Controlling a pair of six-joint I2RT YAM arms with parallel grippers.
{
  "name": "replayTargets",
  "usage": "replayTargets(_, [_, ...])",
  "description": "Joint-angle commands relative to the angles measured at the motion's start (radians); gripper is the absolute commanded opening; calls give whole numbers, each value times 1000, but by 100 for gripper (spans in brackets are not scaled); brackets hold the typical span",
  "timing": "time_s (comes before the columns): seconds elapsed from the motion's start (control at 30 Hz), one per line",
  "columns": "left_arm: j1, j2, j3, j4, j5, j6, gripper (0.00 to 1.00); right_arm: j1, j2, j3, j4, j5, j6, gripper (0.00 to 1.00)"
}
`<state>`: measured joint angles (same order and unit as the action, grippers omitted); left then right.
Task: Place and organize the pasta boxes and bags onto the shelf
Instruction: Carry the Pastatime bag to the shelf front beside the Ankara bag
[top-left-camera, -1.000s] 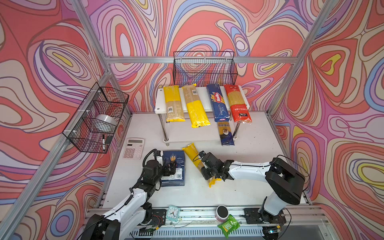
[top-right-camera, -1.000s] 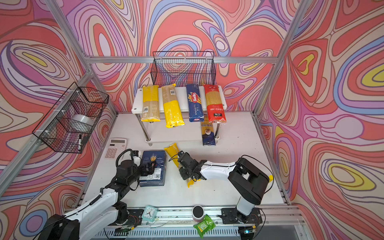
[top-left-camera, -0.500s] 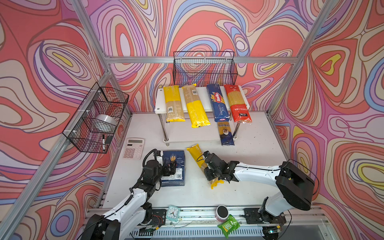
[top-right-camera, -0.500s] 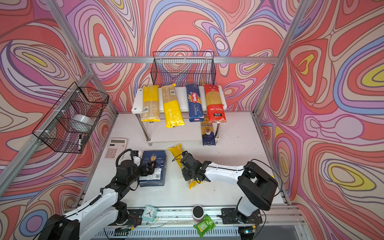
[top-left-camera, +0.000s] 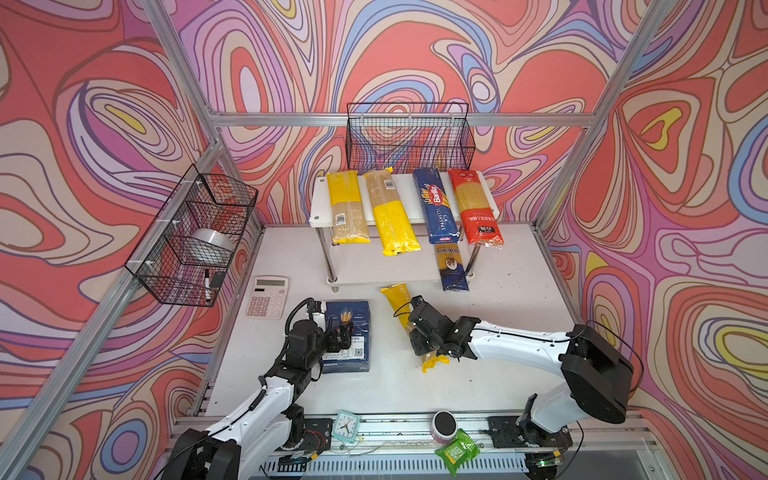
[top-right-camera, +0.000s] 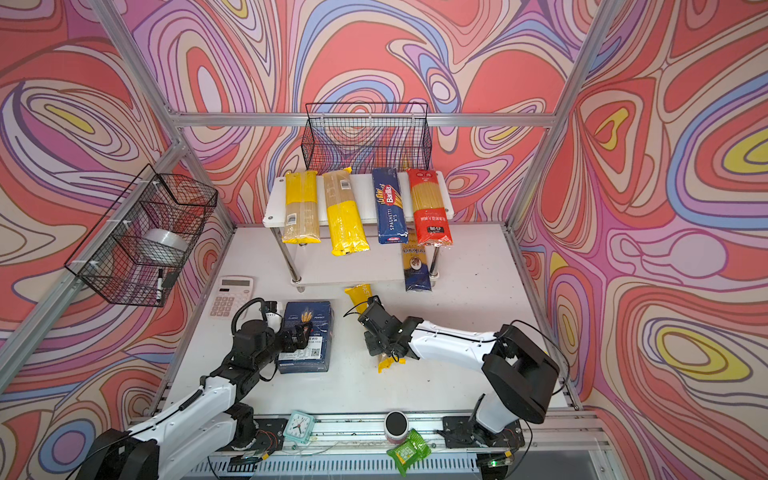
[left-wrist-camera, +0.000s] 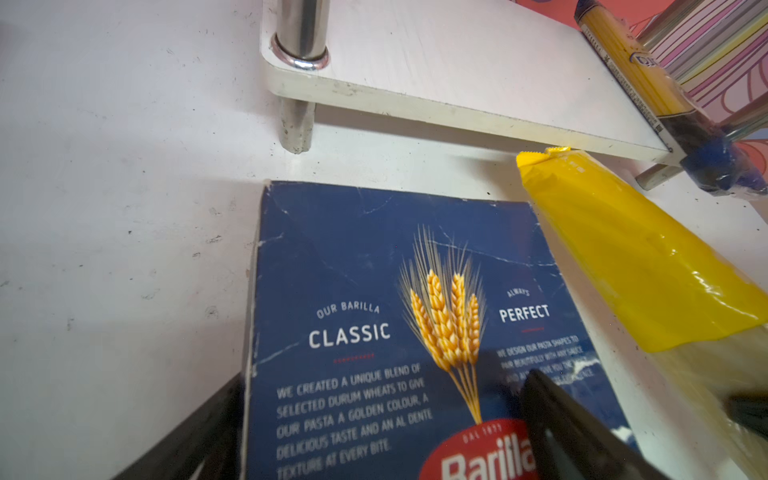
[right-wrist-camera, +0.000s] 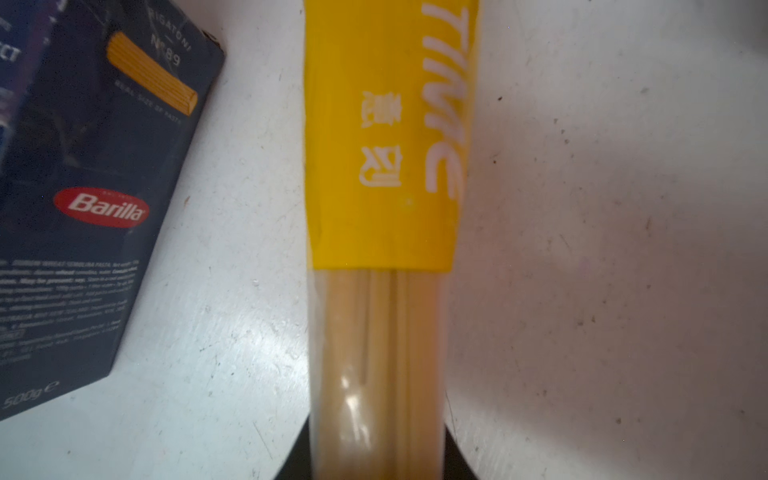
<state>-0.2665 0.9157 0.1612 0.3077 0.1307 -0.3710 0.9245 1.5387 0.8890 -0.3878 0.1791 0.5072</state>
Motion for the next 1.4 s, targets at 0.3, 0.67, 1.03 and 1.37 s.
replayTargets(0.3, [0,-1,21,19,28,4,100,-34,-98,157,45,160,-40,0])
replayTargets(0.67, [0,-3,21,18,32,7,100,-76,-123,220,23,190,-53,0])
replayTargets(1.03, [0,-2,21,19,33,7,100,-130,-72,266,45,194,-68,0])
replayTargets(1.37, [0,-3,20,19,36,6,100,-221,-11,271,142,139,-80,0])
